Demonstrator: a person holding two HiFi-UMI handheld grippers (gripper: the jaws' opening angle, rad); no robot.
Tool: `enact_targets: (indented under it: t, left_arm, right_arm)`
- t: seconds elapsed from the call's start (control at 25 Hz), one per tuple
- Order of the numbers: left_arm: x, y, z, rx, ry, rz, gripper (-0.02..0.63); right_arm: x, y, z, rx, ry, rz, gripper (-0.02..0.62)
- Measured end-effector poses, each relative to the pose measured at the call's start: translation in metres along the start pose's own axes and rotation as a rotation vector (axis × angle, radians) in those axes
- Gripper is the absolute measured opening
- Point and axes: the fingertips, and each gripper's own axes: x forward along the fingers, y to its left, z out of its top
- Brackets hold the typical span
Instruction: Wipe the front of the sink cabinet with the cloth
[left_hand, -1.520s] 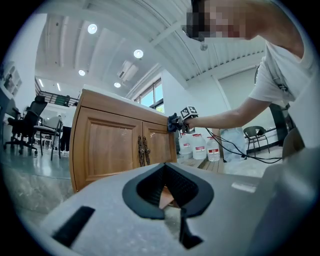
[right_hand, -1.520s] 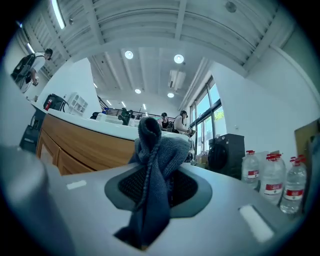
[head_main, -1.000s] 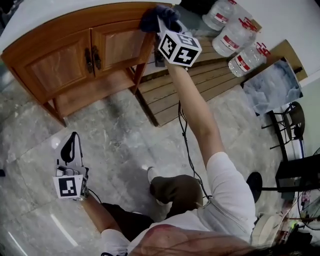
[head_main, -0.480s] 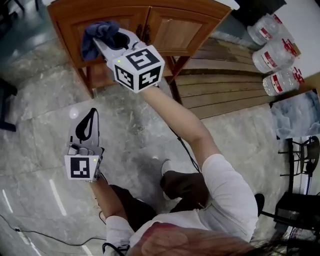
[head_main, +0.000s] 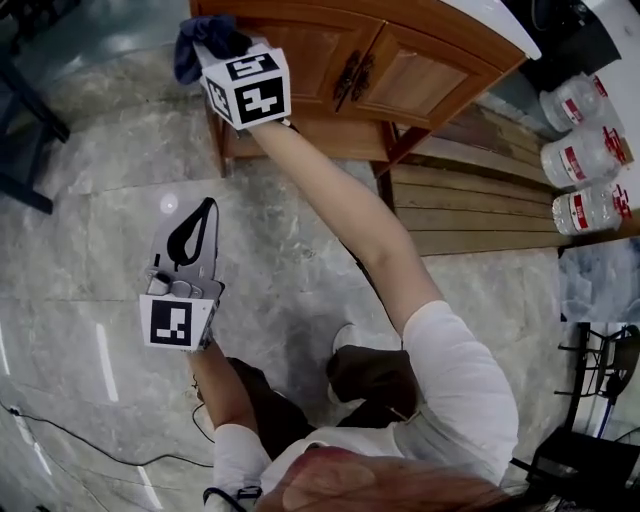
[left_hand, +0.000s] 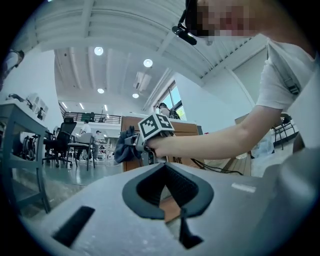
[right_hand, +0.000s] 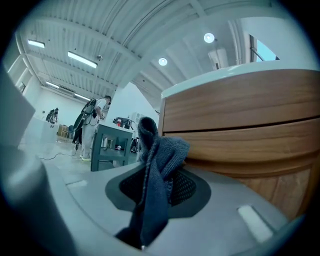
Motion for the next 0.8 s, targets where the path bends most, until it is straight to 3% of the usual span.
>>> enact_targets:
  t: [0.52,0.6,0.8]
  left_arm:
    - [0.020,-0.024,-0.015,-0.016,0.017,-0.108,0.005]
    - [0.027,-0.033,-0.017,-0.050,0.021,-0.143,0.005]
    - [0.050,-0.058,-0.016,-0.047,0.014,-0.232,0.005]
  right_arm:
    - [-0.035,-0.055,-0.011,-0.018,0.009,-0.118,0.117]
    - [-0.046,-0.069,-0.013,-0.018,0.011,-0.149,0.117]
    - [-0.079,-0.106,-0.020,-0.036,0.016,-0.216,0.117]
